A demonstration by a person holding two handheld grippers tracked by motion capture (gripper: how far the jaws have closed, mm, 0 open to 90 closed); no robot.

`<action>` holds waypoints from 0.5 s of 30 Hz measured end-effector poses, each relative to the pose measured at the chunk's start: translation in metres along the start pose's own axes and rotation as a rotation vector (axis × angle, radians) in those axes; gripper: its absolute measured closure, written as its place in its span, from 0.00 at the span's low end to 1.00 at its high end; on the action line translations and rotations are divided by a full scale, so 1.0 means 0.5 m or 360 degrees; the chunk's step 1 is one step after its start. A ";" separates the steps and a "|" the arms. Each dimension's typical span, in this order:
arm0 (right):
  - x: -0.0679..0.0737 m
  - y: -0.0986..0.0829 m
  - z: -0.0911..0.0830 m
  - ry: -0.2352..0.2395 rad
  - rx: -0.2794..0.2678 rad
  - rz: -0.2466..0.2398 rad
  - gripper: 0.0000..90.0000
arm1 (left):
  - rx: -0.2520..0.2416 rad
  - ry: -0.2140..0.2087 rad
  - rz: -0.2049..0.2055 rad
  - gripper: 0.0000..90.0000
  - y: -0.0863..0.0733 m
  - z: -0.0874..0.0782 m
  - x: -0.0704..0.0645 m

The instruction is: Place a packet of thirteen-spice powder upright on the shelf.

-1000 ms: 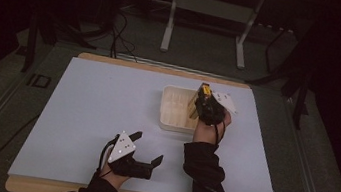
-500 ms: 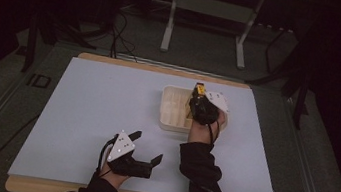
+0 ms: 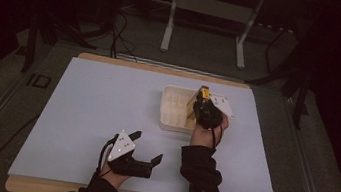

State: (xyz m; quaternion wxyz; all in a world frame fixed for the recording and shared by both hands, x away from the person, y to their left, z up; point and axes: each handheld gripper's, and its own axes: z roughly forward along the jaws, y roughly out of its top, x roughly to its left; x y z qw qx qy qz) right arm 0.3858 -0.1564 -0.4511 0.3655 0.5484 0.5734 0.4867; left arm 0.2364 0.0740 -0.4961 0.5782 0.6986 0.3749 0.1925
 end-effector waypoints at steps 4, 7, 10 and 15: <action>0.002 -0.013 -0.005 -0.0010 0.0017 -0.0005 0.74 | 0.0005 -0.0002 -0.0003 0.00 0.001 0.000 0.000; 0.007 -0.029 -0.001 -0.0017 0.0032 -0.0017 0.75 | -0.0001 -0.0003 -0.0004 0.00 0.001 -0.001 0.000; 0.013 -0.034 0.003 -0.0019 0.0042 -0.0017 0.75 | -0.0001 -0.0003 -0.0012 0.00 0.001 0.000 0.001; 0.020 -0.035 0.013 -0.0022 0.0052 0.0002 0.75 | 0.0002 -0.0005 -0.0014 0.00 0.000 0.001 0.002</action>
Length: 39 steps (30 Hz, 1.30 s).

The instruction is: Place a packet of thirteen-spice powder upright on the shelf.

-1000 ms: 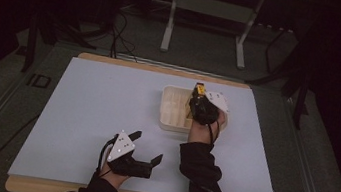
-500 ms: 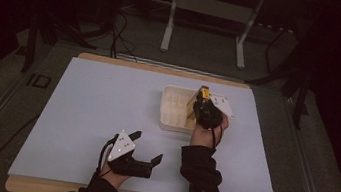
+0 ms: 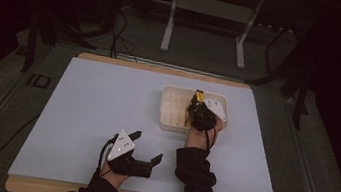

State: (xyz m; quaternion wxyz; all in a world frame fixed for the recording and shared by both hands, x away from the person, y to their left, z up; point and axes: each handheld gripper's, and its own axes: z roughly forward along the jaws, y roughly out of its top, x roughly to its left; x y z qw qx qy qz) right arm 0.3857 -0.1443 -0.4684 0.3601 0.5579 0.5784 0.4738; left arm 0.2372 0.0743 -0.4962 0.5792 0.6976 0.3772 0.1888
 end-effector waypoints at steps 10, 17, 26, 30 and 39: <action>0.011 -0.029 0.018 -0.0022 0.0031 -0.0046 0.75 | 0.0001 0.0000 -0.0005 0.00 0.000 0.001 0.000; 0.013 -0.046 0.023 -0.0034 0.0054 -0.0059 0.75 | 0.0000 0.0005 -0.0003 0.00 -0.001 0.001 0.000; 0.020 -0.059 0.020 -0.0040 0.0051 -0.0118 0.74 | 0.0008 0.0012 0.0002 0.00 -0.001 0.001 0.000; 0.020 -0.059 0.019 -0.0037 0.0056 -0.0129 0.74 | 0.0008 0.0012 -0.0001 0.00 0.000 0.001 0.001; 0.004 -0.040 0.009 0.0105 0.0077 -0.0074 0.55 | 0.0006 0.0014 0.0001 0.00 0.000 0.002 0.002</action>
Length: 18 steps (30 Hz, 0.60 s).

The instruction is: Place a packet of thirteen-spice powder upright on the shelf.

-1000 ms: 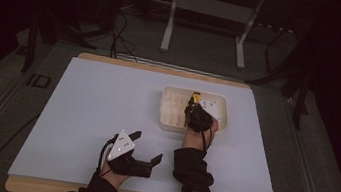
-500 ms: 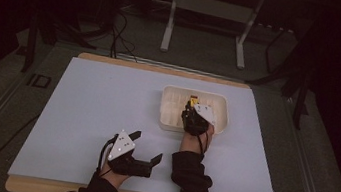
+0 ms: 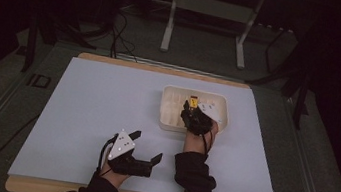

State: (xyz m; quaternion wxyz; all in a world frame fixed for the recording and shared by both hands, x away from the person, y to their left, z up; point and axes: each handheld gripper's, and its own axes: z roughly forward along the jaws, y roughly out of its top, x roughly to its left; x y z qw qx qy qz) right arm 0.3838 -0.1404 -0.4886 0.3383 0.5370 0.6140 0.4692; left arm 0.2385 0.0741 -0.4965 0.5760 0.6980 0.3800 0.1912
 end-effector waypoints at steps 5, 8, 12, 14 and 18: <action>-0.006 0.025 -0.006 0.0111 0.0047 -0.0060 0.39 | -0.0011 0.0003 -0.0001 0.00 0.002 -0.001 0.000; -0.015 0.038 -0.011 0.0198 0.0077 -0.0082 0.31 | -0.0010 0.0005 -0.0001 0.00 0.002 -0.002 0.001; -0.027 0.049 -0.020 0.0267 0.0058 -0.0093 0.22 | -0.0009 0.0006 0.0003 0.00 0.002 -0.002 0.001; -0.037 0.057 -0.027 0.0311 0.0024 -0.0122 0.16 | -0.0011 0.0005 0.0007 0.00 0.003 -0.002 0.000; -0.056 0.066 -0.035 0.0411 0.0103 -0.0171 0.16 | -0.0007 0.0002 0.0008 0.00 0.003 -0.002 0.000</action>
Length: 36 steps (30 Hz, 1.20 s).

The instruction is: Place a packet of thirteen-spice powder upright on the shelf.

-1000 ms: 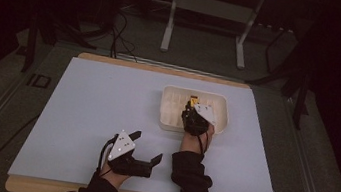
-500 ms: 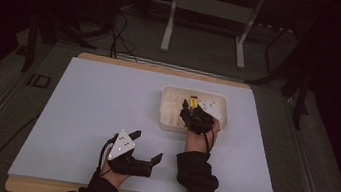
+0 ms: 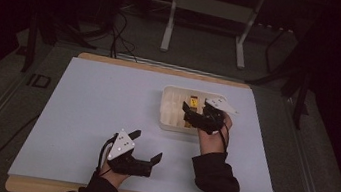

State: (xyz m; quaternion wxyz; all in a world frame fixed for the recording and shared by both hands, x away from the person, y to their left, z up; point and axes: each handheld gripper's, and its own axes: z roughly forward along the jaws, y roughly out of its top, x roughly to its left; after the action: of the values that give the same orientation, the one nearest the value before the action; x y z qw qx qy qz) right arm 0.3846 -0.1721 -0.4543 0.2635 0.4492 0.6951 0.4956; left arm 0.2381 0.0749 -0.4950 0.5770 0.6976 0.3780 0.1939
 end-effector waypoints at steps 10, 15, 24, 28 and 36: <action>-0.025 0.003 -0.046 0.0208 0.0091 -0.0070 0.16 | -0.0005 0.0002 -0.0005 0.00 0.000 -0.002 0.000; -0.025 -0.004 -0.079 0.0268 0.0102 -0.0106 0.16 | -0.0005 0.0001 0.0003 0.00 0.000 -0.003 -0.002; -0.031 -0.036 -0.139 0.0370 0.0119 -0.0142 0.16 | -0.0005 -0.0008 -0.0002 0.00 -0.001 -0.002 -0.003; -0.033 -0.050 -0.161 0.0409 0.0120 -0.0154 0.16 | -0.0003 -0.0010 0.0000 0.00 -0.001 -0.002 -0.003; -0.035 -0.072 -0.203 0.0448 0.0093 -0.0194 0.16 | -0.0001 -0.0018 -0.0016 0.00 -0.002 -0.002 -0.003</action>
State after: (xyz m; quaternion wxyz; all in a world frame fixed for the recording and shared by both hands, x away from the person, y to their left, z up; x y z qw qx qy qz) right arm 0.2971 -0.2375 -0.4516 0.1798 0.3398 0.7652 0.5164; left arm 0.2361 0.0747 -0.4951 0.5804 0.6965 0.3782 0.1873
